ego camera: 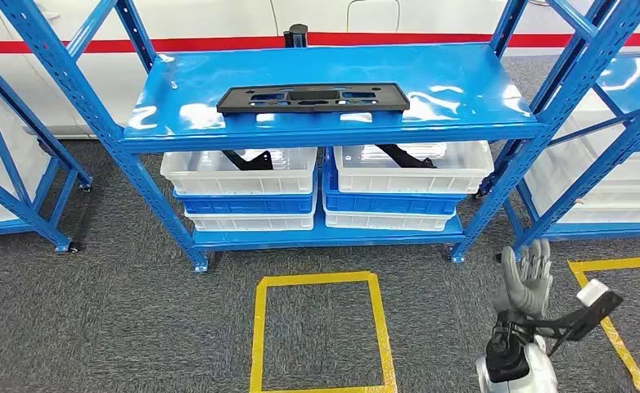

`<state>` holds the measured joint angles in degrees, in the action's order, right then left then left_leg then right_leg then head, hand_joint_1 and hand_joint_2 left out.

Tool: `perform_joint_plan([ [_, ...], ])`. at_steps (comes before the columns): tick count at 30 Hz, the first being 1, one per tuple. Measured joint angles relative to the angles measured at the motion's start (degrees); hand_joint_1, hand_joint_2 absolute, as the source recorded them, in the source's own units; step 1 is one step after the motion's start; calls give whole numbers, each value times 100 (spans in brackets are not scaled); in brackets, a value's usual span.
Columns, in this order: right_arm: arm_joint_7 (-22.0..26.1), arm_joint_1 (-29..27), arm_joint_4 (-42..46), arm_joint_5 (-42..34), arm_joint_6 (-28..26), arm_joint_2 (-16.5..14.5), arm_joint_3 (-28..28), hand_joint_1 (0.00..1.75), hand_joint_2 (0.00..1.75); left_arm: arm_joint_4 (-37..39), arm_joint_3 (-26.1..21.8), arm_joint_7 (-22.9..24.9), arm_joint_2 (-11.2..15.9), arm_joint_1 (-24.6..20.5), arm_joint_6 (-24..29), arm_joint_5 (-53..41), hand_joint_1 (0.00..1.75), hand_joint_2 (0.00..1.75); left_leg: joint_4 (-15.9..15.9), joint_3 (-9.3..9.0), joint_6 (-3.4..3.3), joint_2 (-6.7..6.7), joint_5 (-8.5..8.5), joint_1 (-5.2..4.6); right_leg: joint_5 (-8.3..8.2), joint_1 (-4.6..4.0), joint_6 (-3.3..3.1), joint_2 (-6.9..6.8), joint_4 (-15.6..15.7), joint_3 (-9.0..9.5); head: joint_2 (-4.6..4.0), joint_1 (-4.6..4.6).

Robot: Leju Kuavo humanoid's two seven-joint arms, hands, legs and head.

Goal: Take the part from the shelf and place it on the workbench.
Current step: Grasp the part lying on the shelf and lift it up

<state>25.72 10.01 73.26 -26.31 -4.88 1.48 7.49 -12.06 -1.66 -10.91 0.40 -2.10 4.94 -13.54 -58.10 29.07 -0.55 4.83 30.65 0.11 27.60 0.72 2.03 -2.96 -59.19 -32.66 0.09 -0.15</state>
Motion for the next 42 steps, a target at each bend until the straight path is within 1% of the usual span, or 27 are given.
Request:
perform_joint_plan([
  [2, 32, 25, 239, 261, -53, 8, -136, 0, 175, 3, 0, -16, -2, 0, 0, 12, 0, 175, 0, -1, 0, -1, 0, 1, 0, -1, 0, -1, 0, 0, 0, 1],
  [5, 214, 52, 859, 1036, -126, 31, -505, 0, 175, 9, -2, -46, -8, 1, 2, 32, 0, 175, 0, 4, 0, -4, -1, 2, 1, -2, 0, -3, -1, 0, 0, 0],
  [7, 382, 55, 1202, 1971, -271, 63, -764, 0, 175, 11, -4, -54, -8, 1, 9, 39, 0, 175, 0, 9, 1, -2, 0, 2, 1, -2, 0, -1, -2, -1, 0, 1],
  [9, 447, 66, 1520, 2871, -482, 91, -1058, 0, 175, 11, -12, -58, -9, -3, 16, 43, 0, 175, 0, 8, 1, 0, 0, 2, 1, -2, 0, 0, -2, -1, 0, 1],
  [11, 446, 73, 1751, 3229, -589, 97, -1301, 0, 175, 11, -24, -59, -13, -5, 17, 43, 0, 175, 0, 5, 1, -3, 0, 2, 1, -2, 0, -3, -1, -2, -1, 0],
  [15, 472, 74, 2016, 3438, -684, 108, -1541, 0, 175, 11, -38, -60, -16, -4, 17, 43, 0, 175, 0, 8, 0, -7, -1, -1, 1, -2, 0, -7, -1, 0, -1, 2],
  [16, 497, 75, 2058, 3636, -763, 118, -1587, 0, 175, 11, -39, -62, -16, -4, 17, 43, 0, 175, 0, 9, 0, -5, -1, -2, 1, -2, 0, -5, -1, 0, -1, 2],
  [18, 537, 76, 2154, 4403, -1029, 158, -1733, 0, 175, 11, -49, -68, -16, -5, 18, 43, 0, 175, 0, 8, 0, -2, 0, -4, 1, -1, 0, -4, -1, 0, 0, 1],
  [20, 483, 85, 2269, 5294, -1279, 218, -1970, 0, 175, 11, -76, -86, -16, -6, 18, 43, 0, 87, 0, 7, 0, -3, 0, -4, 1, -1, 0, -4, 0, 0, 0, 1],
  [22, 384, 109, 2372, 5990, -1436, 298, -2269, 0, 175, 11, -104, -127, -17, -7, 17, 48, 0, 0, 0, 6, 0, -5, 0, -3, 1, -1, 0, -5, -1, -1, 0, 1],
  [24, 299, 164, 2449, 6561, -1561, 394, -2593, 0, 175, 11, -124, -162, -19, -7, 8, 60, 0, 0, 0, 7, 0, -4, 0, -2, 1, -1, 0, -4, -1, -1, 0, 0],
  [26, 232, 233, 2506, 6937, -1641, 482, -2902, 0, 175, 11, -138, -171, -19, -8, 0, 69, 0, 0, 0, 7, 1, -3, 0, -1, 1, -2, 0, -4, -1, -1, -1, 1],
  [29, 177, 296, 2562, 7087, -1676, 564, -3230, 0, 175, 11, -143, -173, -20, -9, -1, 70, 0, 0, 0, 6, 1, -6, -1, 0, 1, -2, 0, -5, -1, -1, -1, 1],
  [34, 134, 416, 2588, 7305, -1678, 714, -3541, 0, 175, 12, -167, -243, -21, -8, -8, 97, 0, 0, 0, 7, 1, -4, -1, -2, 1, -2, 0, -4, -1, 0, -1, 1],
  [38, -100, 609, 2636, 7860, -1673, 881, -4007, 0, 175, 15, -181, -358, -21, -5, 2, 104, 0, 0, 0, 5, 1, -5, -1, -3, 1, -2, 0, -5, -1, -1, 0, 1],
  [42, -234, 735, 2669, 8017, -1673, 1044, -4421, 0, 175, 19, -182, -387, -21, 1, 2, 102, 0, 0, 0, 8, 1, -6, -1, -2, 1, -2, 0, -5, -1, -1, -1, 1],
])
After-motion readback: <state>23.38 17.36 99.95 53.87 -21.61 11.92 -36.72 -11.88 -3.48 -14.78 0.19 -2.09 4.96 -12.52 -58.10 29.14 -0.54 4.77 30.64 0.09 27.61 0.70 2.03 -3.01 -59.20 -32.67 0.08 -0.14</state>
